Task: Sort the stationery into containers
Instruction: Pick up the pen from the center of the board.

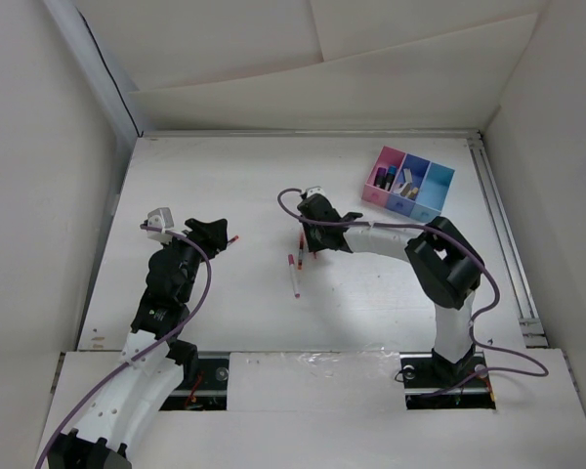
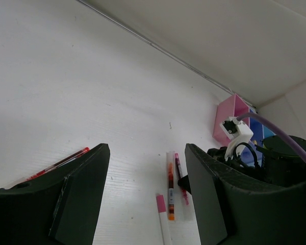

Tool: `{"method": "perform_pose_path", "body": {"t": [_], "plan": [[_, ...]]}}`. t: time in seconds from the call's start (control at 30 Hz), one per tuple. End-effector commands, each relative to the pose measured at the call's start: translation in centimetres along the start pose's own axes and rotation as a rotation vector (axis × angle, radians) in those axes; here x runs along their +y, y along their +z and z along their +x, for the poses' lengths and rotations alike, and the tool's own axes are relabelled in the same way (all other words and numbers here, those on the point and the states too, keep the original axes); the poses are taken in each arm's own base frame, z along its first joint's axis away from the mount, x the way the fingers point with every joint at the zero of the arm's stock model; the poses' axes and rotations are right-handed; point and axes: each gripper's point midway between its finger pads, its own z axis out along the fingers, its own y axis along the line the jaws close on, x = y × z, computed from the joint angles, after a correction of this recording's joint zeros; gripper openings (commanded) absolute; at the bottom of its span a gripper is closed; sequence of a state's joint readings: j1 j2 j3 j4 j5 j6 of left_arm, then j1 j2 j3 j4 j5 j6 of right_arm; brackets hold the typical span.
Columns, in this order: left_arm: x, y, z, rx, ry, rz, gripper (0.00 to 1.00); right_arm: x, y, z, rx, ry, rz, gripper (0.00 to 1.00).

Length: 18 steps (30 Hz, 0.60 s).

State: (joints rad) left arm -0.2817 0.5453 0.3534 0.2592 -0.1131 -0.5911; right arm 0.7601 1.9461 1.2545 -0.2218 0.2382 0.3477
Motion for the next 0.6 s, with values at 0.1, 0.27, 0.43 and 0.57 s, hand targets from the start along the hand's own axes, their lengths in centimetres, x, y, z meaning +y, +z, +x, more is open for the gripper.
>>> {"method": "perform_pose_path", "body": {"t": [0.1, 0.27, 0.43, 0.57], "plan": [[-2.1, -0.1, -2.6, -0.071, -0.003, 0.065, 0.58, 0.1, 0.6, -0.6, -0.025, 0.021, 0.023, 0.12], [-2.1, -0.1, -2.6, -0.071, -0.003, 0.065, 0.58, -2.0, -1.1, -2.8, -0.085, 0.088, 0.044, 0.03], [-2.1, -0.1, -2.6, -0.071, -0.003, 0.065, 0.58, -9.3, -6.4, -10.3, -0.281, 0.254, 0.133, 0.03], [-2.1, -0.1, -2.6, -0.071, -0.003, 0.065, 0.58, -20.0, -8.9, -13.0, -0.402, 0.443, 0.352, 0.01]]}}
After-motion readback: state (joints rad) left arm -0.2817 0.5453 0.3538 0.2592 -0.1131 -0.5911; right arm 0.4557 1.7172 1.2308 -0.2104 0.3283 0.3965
